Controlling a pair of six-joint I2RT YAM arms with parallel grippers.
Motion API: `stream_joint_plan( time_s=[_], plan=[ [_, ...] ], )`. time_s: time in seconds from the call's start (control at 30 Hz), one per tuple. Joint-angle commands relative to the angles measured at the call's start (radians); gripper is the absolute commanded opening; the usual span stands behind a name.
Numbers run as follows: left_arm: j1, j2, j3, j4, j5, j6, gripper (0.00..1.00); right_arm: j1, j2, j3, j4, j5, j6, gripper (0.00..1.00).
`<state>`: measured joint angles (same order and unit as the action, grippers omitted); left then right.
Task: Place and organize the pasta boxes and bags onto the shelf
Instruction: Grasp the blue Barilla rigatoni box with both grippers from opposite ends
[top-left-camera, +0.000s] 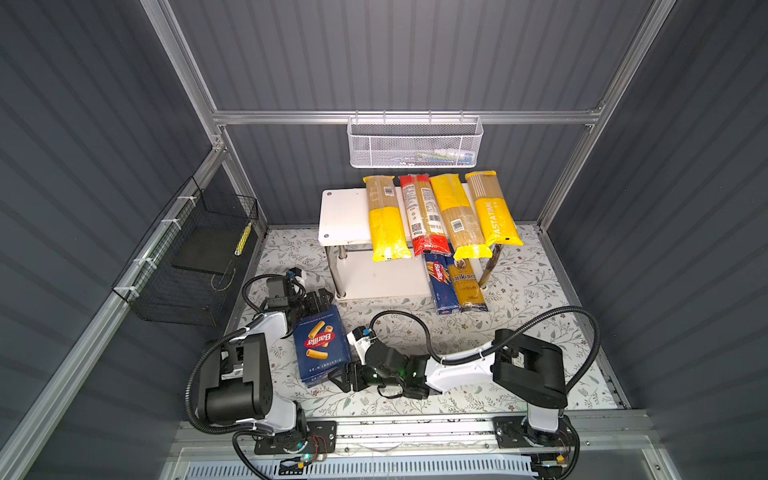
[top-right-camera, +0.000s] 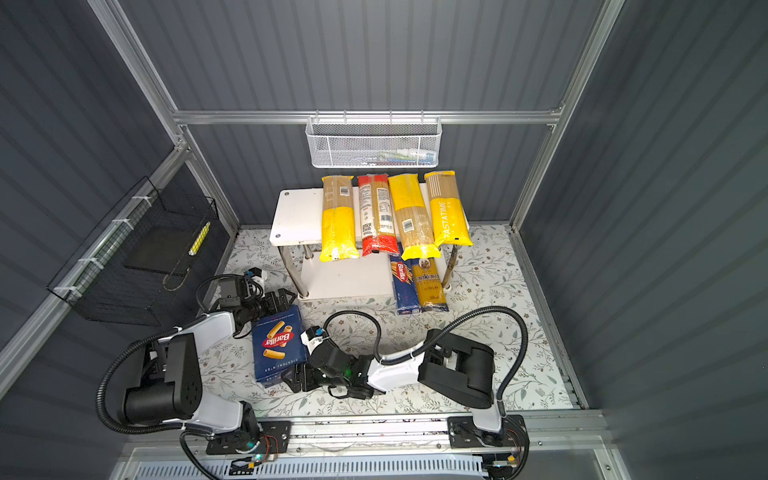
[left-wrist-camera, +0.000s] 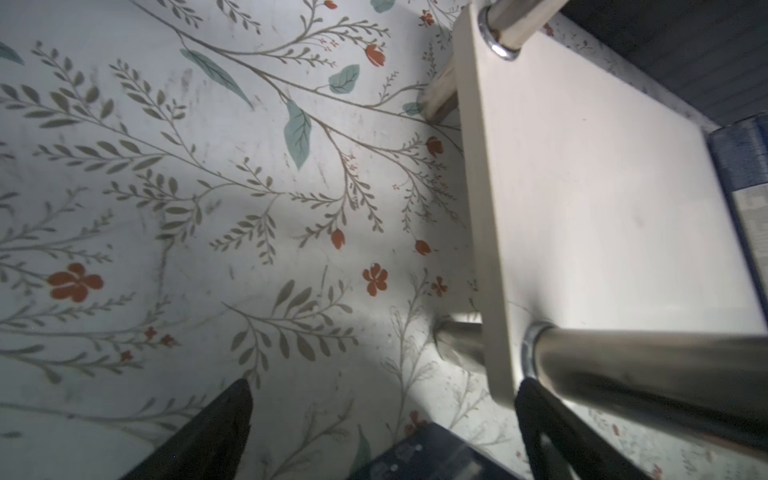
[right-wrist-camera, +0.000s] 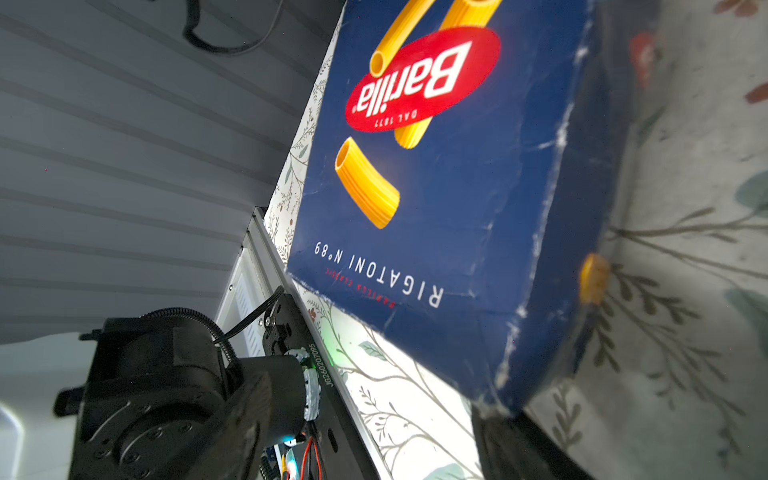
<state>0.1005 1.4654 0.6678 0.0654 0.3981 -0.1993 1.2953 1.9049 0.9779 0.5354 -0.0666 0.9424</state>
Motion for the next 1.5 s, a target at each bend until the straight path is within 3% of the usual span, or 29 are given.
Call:
stream_joint_plan(
  time_s=[0.0,0.4,0.53,0.73,1.0,1.33,1.47],
  plan=[
    [0.007,-0.064,-0.065,-0.048,0.134,-0.093,0.99,-0.033,-0.032,-0.034,0.018,0.038,0.011,0.77],
    [-0.007,-0.305,-0.144,-0.223,0.207,-0.11,1.0,-0.093,-0.174,-0.165,0.008,0.126,0.011,0.78],
    [-0.06,-0.384,-0.202,-0.18,0.184,-0.159,0.99,-0.118,-0.205,-0.189,0.009,0.134,0.001,0.78],
    [-0.189,-0.376,-0.212,-0.172,0.068,-0.195,0.96,-0.135,-0.214,-0.167,-0.02,0.116,-0.018,0.78],
    [-0.241,-0.39,-0.232,-0.084,0.124,-0.262,0.91,-0.173,-0.246,-0.181,-0.064,0.128,-0.041,0.78],
    [-0.39,-0.506,-0.254,-0.192,-0.06,-0.309,0.88,-0.274,-0.363,-0.222,-0.169,0.123,-0.095,0.79],
    [-0.39,-0.542,-0.246,-0.267,-0.232,-0.276,0.94,-0.298,-0.437,-0.26,-0.227,0.127,-0.122,0.79]
  ],
)
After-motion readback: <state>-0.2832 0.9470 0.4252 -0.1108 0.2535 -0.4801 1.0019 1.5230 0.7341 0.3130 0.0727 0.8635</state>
